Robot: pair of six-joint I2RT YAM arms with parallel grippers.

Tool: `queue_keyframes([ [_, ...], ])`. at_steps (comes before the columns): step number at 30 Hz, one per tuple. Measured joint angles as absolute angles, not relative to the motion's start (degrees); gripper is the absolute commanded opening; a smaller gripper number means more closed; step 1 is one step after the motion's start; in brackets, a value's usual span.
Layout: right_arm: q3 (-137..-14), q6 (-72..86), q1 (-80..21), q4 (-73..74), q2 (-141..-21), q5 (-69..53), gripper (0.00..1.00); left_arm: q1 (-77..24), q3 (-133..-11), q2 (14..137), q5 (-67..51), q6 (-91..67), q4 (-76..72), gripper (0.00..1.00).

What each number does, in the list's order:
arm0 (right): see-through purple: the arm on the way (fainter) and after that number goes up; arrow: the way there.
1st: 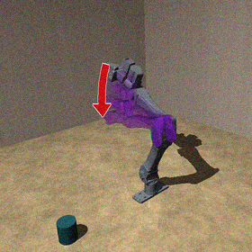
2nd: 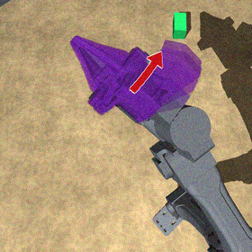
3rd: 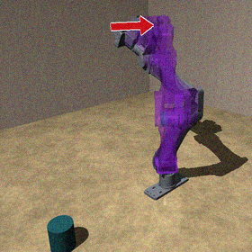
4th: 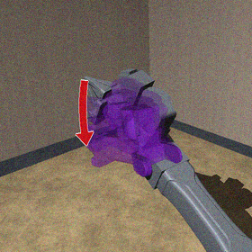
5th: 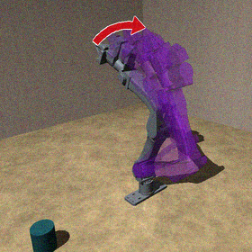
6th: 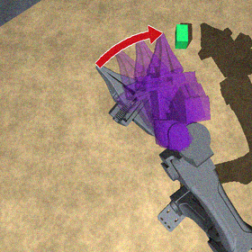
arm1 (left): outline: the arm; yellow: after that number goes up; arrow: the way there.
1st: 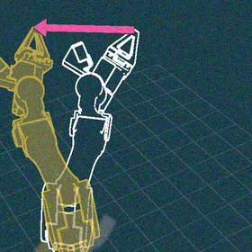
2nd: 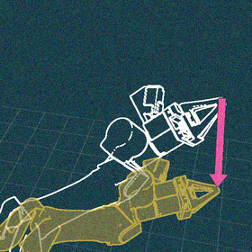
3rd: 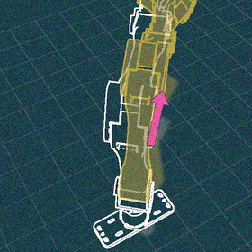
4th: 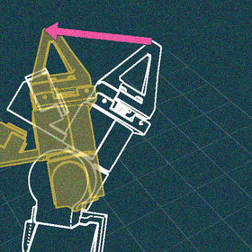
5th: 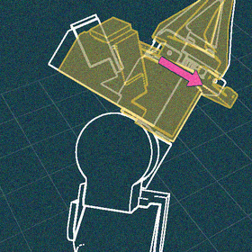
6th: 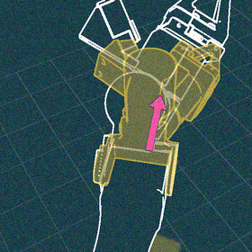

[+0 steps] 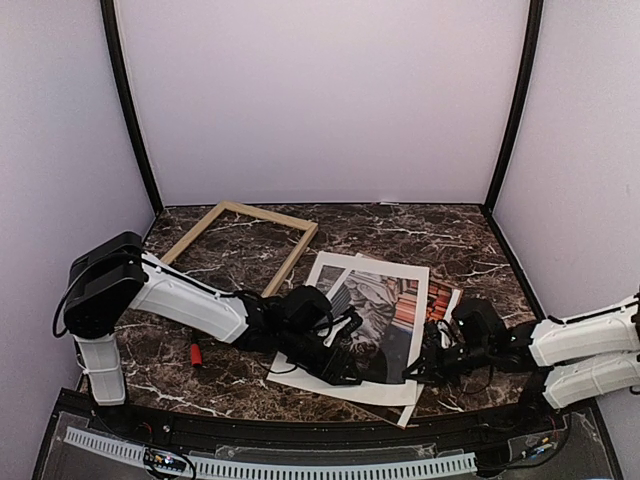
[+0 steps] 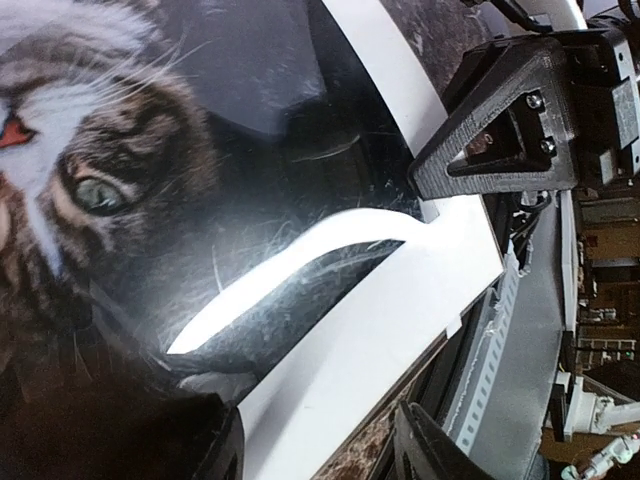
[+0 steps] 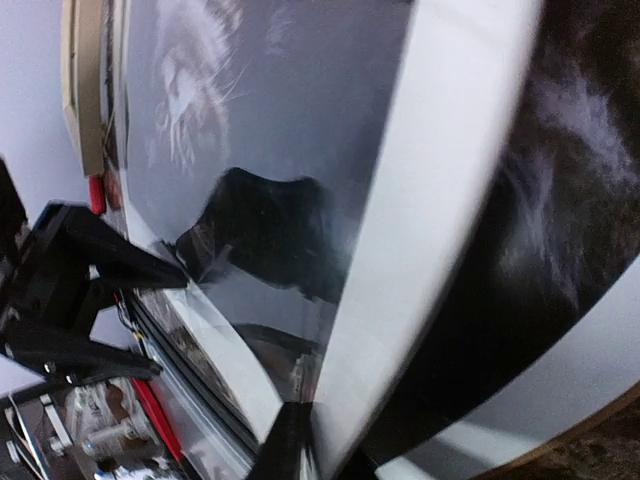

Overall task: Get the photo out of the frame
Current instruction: Move the mat board to the center of the board.

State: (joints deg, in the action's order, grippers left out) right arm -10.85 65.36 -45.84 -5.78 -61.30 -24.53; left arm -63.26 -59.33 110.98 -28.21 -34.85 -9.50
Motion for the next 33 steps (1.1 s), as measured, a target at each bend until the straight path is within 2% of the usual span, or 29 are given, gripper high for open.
queue_keyframes([
  [8,-24.8,60.3,-46.1,-5.0,-76.3,-22.9,0.00,-63.4,-58.3,100.5,-16.9,-33.4,3.2,0.54],
  [16,-43.0,54.8,-42.6,1.5,-91.8,-17.5,0.00,-63.4,-58.2,88.6,-10.2,-30.3,8.2,0.55],
  [18,-48.3,52.9,-41.3,4.0,-96.0,-16.6,0.16,-63.3,-58.0,88.1,-9.8,-29.0,8.8,0.56],
  [22,-56.9,49.1,-39.4,11.4,-100.2,-13.6,0.62,-64.1,-56.8,88.1,-9.4,-24.4,9.8,0.63],
  [24,-58.0,46.9,-38.6,15.2,-99.2,-11.6,0.77,-65.4,-56.6,88.1,-8.7,-20.9,10.0,0.66],
  [27,-57.5,45.0,-37.6,21.4,-95.2,-8.8,0.87,-68.8,-56.6,88.1,-6.1,-13.5,8.9,0.69],
  [33,-54.2,42.9,-35.5,31.6,-81.8,-0.9,0.88,-76.2,-56.5,90.7,-3.1,2.4,1.2,0.72],
])
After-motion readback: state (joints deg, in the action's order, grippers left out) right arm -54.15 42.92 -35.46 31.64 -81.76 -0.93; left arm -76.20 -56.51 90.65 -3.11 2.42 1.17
